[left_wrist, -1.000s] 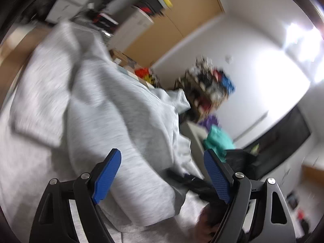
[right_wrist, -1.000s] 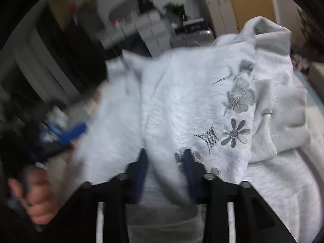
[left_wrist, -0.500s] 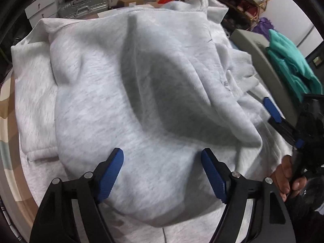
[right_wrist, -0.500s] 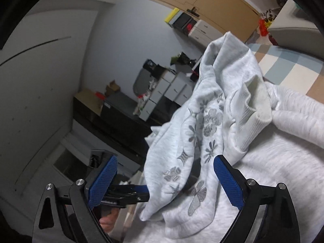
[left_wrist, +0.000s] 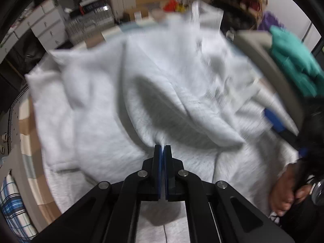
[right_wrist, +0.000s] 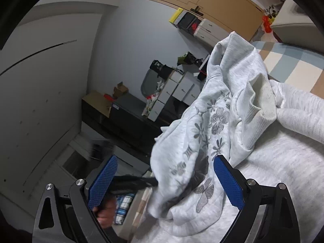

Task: Fold large clothes

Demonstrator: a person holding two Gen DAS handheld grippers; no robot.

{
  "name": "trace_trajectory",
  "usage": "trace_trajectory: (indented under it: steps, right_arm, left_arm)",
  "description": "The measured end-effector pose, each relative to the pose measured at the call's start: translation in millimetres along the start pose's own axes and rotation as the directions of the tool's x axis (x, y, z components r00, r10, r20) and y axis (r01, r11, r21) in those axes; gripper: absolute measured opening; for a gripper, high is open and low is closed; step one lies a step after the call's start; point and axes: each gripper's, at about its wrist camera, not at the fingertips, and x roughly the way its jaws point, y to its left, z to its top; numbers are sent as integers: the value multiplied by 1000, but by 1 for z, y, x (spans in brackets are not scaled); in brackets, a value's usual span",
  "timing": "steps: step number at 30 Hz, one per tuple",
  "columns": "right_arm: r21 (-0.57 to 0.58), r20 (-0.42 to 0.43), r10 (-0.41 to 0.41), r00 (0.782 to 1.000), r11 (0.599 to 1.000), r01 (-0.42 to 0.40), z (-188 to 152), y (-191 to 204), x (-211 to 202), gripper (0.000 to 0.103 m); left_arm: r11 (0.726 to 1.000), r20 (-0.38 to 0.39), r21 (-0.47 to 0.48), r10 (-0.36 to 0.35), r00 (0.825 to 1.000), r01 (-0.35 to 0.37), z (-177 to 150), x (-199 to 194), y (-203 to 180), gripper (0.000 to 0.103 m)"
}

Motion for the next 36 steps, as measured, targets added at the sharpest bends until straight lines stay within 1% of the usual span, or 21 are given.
trace_trajectory:
  steps: [4,5,8,11,12,15,17,21,22,24,25,27,28,29,30,31,32,33,34,35,36]
  right_arm:
    - [16,7,5,1000,1000,-5,0,-1,-3,97]
    - [18,8,7,1000,1000,-8,0,-1,-3,97]
    - [19,12,5,1000,1000,-5,-1,0,-4,97]
    - [17,14,2,1000,1000,-2,-2,-1,-3,97]
    - [17,11,5,1000,1000,-6,-2,-1,-3,97]
    - [19,7,-3,1000,1000,3,-3,-2,-1,97]
    - [19,2,-7,1000,1000,7,-3,-2,0,97]
    - [9,-20,-32,999,999,32,-3,1,7,97]
    - [-5,-28,-47,999,999,47,-2,4,10,97]
    - [-69,-63,-124,990,990,120,-1,16,19,97]
    - [-138,-112,-182,977,976,166,1,29,30,97]
    - [-241,-153,-253,955,947,213,4,54,46,97]
    - [-322,-157,-312,937,913,250,9,75,59,97]
    - [-373,-158,-356,921,885,278,13,87,69,97]
    - [-439,-165,-412,896,844,307,19,102,86,97]
    - [-490,-175,-446,878,812,315,22,112,100,97]
    - [-557,-175,-496,851,762,329,25,121,119,97]
    - [-619,-168,-544,822,707,342,24,126,137,95]
    - [-696,-170,-612,772,629,345,21,125,160,89]
    - [-731,-185,-651,737,592,339,17,119,175,64]
    - [-751,-223,-684,694,575,326,14,109,188,45]
  left_arm:
    - [998,85,-49,-40,996,44,-6,-39,10,0]
    - [995,117,-79,-48,992,57,-11,-50,14,0]
    - [987,183,-121,-85,979,108,-26,-54,15,0]
    - [959,174,-205,-163,971,198,-46,-21,33,0]
    - [952,156,-230,-169,973,202,-54,-5,37,0]
    - [952,122,-233,-172,977,197,-78,34,39,0]
    - [940,135,-250,-205,969,234,-82,46,36,0]
    - [935,161,-237,-231,959,265,-71,47,23,0]
    - [940,155,-222,-229,961,259,-69,50,17,0]
    - [960,138,-166,-202,970,224,-66,51,5,1]
    - [961,138,-158,-208,968,229,-63,52,4,3]
    - [938,137,-180,-275,952,297,-60,46,15,13]
    - [915,142,-199,-329,934,352,-59,40,23,14]
    - [880,163,-227,-388,907,418,-61,33,33,15]
    - [839,192,-263,-438,878,476,-63,26,44,26]
    - [806,222,-290,-467,856,516,-64,18,54,39]
    - [796,271,-297,-460,846,528,-65,8,63,74]
    - [819,326,-277,-412,851,502,-63,-5,68,83]
    - [842,355,-252,-379,855,478,-61,-12,69,83]
    - [861,368,-225,-358,858,456,-57,-17,70,83]
    - [869,352,-216,-357,865,446,-50,-14,71,83]
